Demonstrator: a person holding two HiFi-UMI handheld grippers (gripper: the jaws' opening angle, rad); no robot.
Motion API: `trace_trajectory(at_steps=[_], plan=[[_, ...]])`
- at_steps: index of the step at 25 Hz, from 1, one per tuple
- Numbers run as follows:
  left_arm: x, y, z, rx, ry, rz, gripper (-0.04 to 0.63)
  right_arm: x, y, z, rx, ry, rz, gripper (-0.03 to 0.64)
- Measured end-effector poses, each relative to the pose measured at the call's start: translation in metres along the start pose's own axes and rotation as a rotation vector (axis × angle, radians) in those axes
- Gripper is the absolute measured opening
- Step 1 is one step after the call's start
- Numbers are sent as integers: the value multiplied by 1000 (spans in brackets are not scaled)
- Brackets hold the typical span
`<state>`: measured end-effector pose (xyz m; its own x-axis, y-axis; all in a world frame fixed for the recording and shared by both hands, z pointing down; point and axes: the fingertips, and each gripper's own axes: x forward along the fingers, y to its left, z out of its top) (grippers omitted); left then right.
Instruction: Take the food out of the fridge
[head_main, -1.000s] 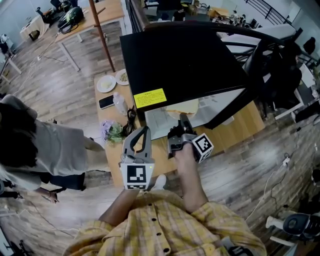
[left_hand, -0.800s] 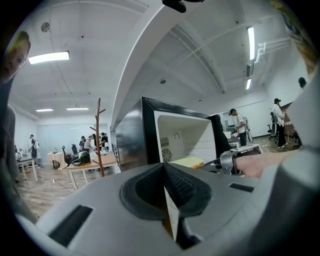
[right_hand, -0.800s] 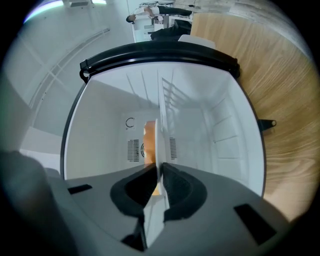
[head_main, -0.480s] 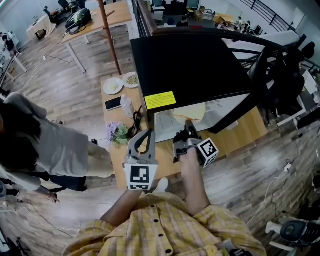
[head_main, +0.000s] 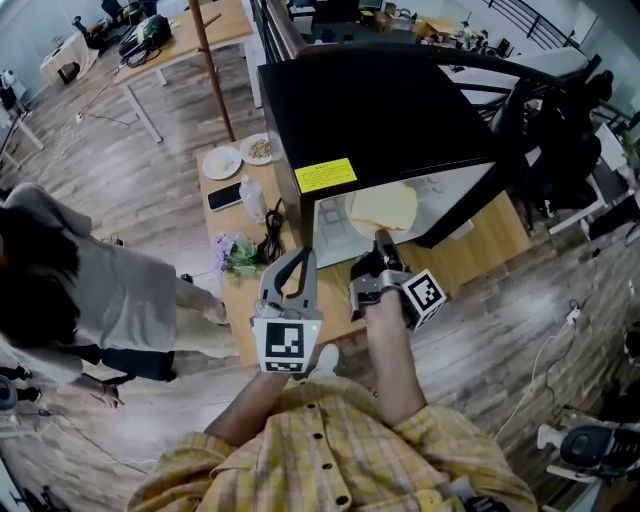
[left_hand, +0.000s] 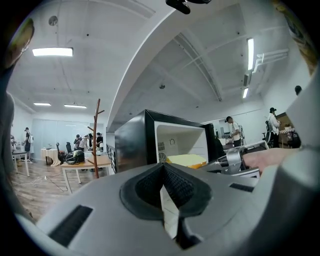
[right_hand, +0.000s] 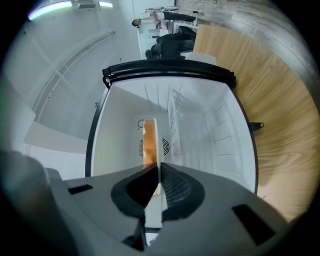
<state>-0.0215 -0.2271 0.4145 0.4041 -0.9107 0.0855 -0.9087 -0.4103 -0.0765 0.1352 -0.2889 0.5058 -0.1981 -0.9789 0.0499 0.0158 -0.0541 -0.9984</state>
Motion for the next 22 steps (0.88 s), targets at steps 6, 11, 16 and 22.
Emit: trace_trajectory(at_steps=[6,11,16,22], plan=[[-9,-8,2,-16,-15,-34,8,-26,15,-11,-12,3,26,20],[-16,-18,2,-33,-23,-60,8,-50,26,-22,-16,12,37,20],[-26,-20,5,-43,-31,-80,8,-72,34,-41,-22,28,48,20],[-39,-24,8,-53,-48,-94,8,-96,44,-58,-38,34,60,20]])
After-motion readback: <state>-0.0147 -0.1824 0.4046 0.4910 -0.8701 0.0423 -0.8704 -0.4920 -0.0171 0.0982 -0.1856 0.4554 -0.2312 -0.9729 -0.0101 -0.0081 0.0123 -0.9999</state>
